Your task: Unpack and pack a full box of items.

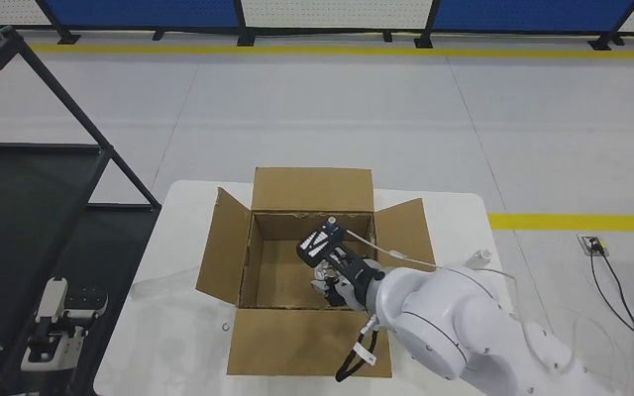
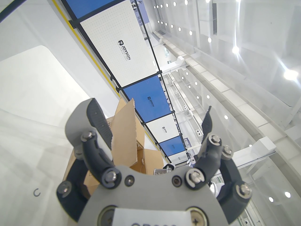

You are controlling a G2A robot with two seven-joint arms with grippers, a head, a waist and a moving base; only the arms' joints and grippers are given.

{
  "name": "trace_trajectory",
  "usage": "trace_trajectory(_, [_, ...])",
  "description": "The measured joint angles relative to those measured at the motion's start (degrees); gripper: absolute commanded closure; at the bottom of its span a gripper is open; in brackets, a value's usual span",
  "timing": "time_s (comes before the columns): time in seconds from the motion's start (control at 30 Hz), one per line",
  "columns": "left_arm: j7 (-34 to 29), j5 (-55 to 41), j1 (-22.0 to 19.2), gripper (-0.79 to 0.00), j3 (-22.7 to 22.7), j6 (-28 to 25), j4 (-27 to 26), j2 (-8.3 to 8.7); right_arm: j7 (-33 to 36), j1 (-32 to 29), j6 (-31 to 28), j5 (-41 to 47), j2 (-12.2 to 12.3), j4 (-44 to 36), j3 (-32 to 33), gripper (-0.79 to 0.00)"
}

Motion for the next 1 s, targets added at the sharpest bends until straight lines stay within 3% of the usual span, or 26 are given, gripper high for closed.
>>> trace_trajectory(0.5, [0.0,0.0,0.0,-0.785,0.0,0.0,0.0,0.0,0.0,-0.2,-0.1,0.0,0.1,-0.1,0.2,0.0])
trace_trajectory(0.63, [0.0,0.0,0.0,-0.785,0.0,0.0,0.0,0.0,-4.6,-1.0,-1.5,2.5,-0.7,3.5,-0.2,0.0])
trace_trajectory(0.83, [0.0,0.0,0.0,-0.785,0.0,0.0,0.0,0.0,-14.1,7.4,-4.1,15.0,-6.7,19.7,-8.0,0.0])
trace_trajectory(1.0, [0.0,0.0,0.0,-0.785,0.0,0.0,0.0,0.0,-18.6,15.8,-4.5,21.5,-14.3,35.8,-16.4,0.0])
